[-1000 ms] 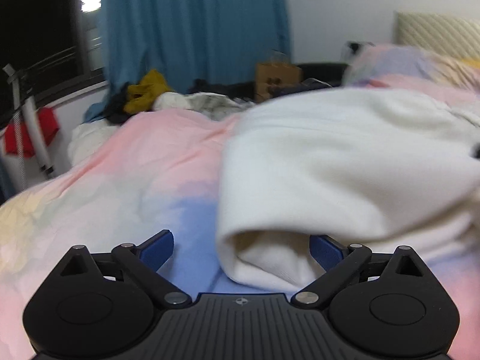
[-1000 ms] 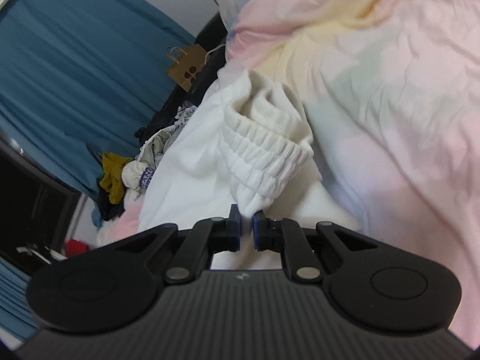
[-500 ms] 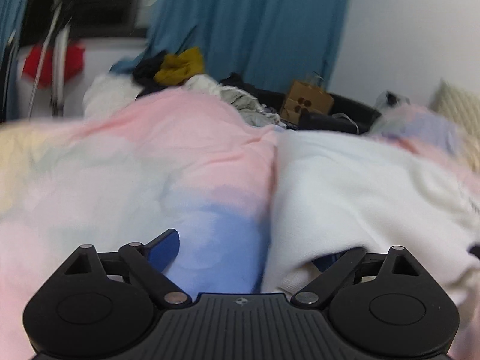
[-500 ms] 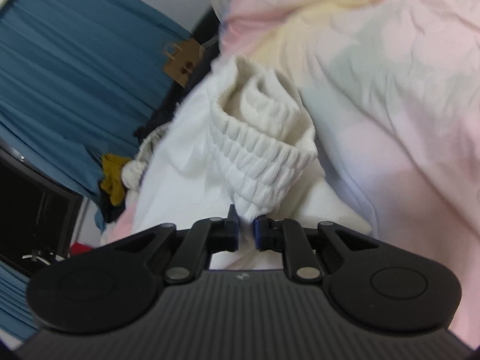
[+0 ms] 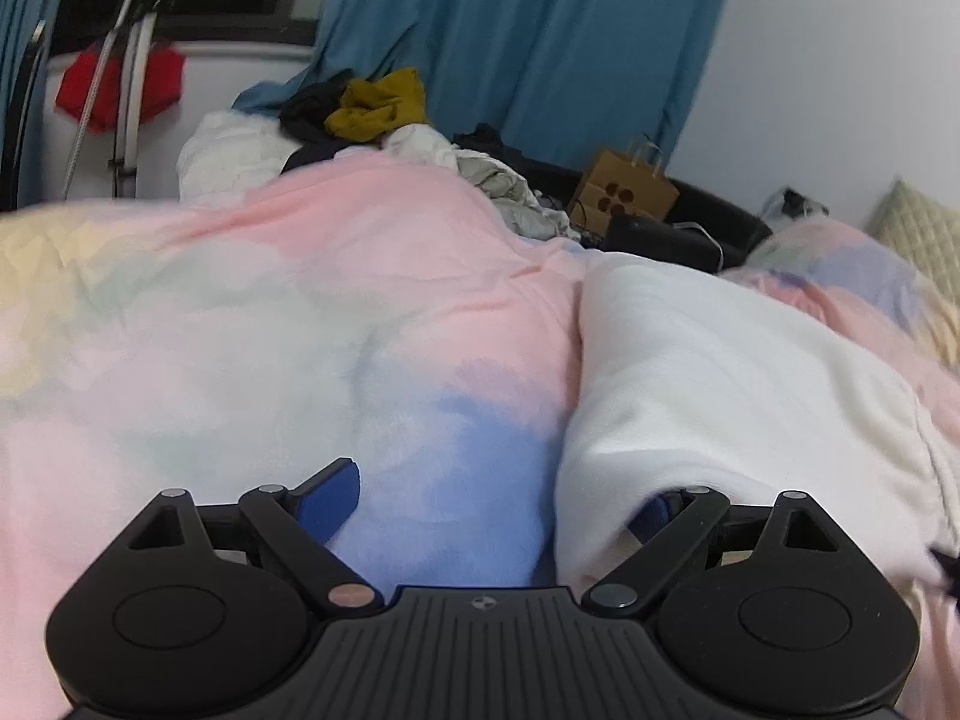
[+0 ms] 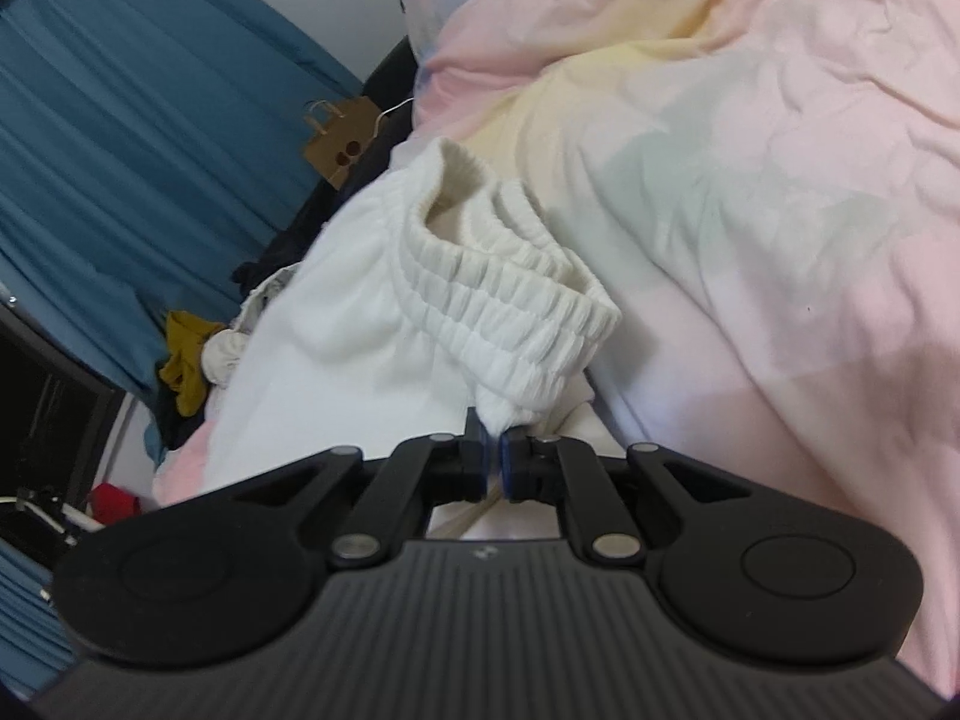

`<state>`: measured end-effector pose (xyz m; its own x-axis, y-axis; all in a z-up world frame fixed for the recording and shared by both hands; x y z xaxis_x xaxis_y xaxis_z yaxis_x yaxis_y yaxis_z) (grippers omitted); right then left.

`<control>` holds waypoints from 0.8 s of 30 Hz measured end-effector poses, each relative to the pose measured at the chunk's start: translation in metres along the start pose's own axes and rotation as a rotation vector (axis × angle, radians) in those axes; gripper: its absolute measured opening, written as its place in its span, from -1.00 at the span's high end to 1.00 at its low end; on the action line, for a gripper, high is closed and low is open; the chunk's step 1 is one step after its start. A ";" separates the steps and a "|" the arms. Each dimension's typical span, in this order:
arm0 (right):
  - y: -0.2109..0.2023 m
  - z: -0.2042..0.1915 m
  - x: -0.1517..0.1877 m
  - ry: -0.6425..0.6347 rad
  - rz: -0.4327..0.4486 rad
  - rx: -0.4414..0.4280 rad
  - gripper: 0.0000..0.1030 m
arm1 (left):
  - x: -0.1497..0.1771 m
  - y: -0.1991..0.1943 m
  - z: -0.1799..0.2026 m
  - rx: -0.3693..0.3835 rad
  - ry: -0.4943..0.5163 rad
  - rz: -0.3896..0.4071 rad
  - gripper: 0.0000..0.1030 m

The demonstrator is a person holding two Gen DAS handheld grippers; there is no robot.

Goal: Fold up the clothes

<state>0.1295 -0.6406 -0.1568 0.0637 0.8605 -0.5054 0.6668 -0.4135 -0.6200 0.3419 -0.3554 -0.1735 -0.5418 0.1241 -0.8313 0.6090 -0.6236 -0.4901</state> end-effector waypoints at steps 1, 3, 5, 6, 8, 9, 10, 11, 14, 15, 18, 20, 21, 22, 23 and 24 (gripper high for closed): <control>-0.005 -0.002 0.002 -0.013 -0.005 0.002 0.75 | 0.000 -0.009 0.005 -0.013 0.034 -0.007 -0.81; -0.017 -0.006 0.005 -0.057 -0.009 0.015 0.72 | 0.000 -0.029 0.015 -0.028 0.087 -0.020 -0.82; -0.034 -0.011 0.009 -0.113 0.002 0.033 0.72 | -0.001 -0.054 0.026 -0.029 0.116 -0.022 -0.85; -0.045 -0.013 0.012 -0.144 0.006 0.038 0.72 | -0.003 -0.067 0.033 -0.026 0.124 -0.017 -0.85; -0.069 -0.019 0.018 -0.207 0.018 0.025 0.72 | -0.009 -0.095 0.048 -0.013 0.144 -0.001 -0.89; -0.084 -0.025 0.022 -0.244 0.030 0.009 0.72 | -0.012 -0.111 0.056 -0.010 0.156 0.009 -0.90; -0.101 -0.030 0.024 -0.285 0.049 -0.004 0.72 | -0.016 -0.126 0.065 -0.006 0.168 0.018 -0.91; -0.117 -0.036 0.026 -0.319 0.070 -0.014 0.72 | -0.019 -0.142 0.074 0.000 0.179 0.028 -0.92; -0.161 -0.050 0.025 -0.401 0.127 -0.059 0.72 | -0.026 -0.194 0.104 0.024 0.212 0.065 -0.95; -0.175 -0.053 0.024 -0.426 0.142 -0.072 0.72 | -0.027 -0.211 0.113 0.025 0.223 0.078 -0.95; -0.214 -0.059 0.027 -0.503 0.169 -0.109 0.72 | -0.025 -0.258 0.136 0.026 0.248 0.095 -0.95; -0.238 -0.061 0.029 -0.545 0.187 -0.129 0.72 | -0.023 -0.289 0.146 0.037 0.237 0.110 -0.97; -0.249 -0.060 0.030 -0.561 0.199 -0.137 0.72 | -0.022 -0.305 0.150 0.042 0.228 0.119 -0.98; -0.259 -0.060 0.031 -0.577 0.207 -0.146 0.72 | -0.021 -0.320 0.154 0.046 0.222 0.129 -0.99; -0.267 -0.059 0.033 -0.592 0.213 -0.157 0.72 | -0.019 -0.335 0.158 0.050 0.219 0.139 -1.00; -0.276 -0.059 0.035 -0.606 0.218 -0.168 0.72 | -0.018 -0.349 0.162 0.053 0.218 0.146 -1.00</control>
<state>-0.0087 -0.4785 0.0317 -0.1863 0.4225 -0.8870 0.7955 -0.4650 -0.3886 0.0455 -0.2648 0.0544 -0.3096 0.1894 -0.9318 0.6373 -0.6860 -0.3512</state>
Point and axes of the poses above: each gripper's, at about its wrist camera, not at the fingertips, and y roughly the way its jaws point, z to its right, x to its underside, the point moved 5 cm from there along y, roughly the way its jaws point, and after that the axes turned 10 degrees about x, right-handed, at the moved point
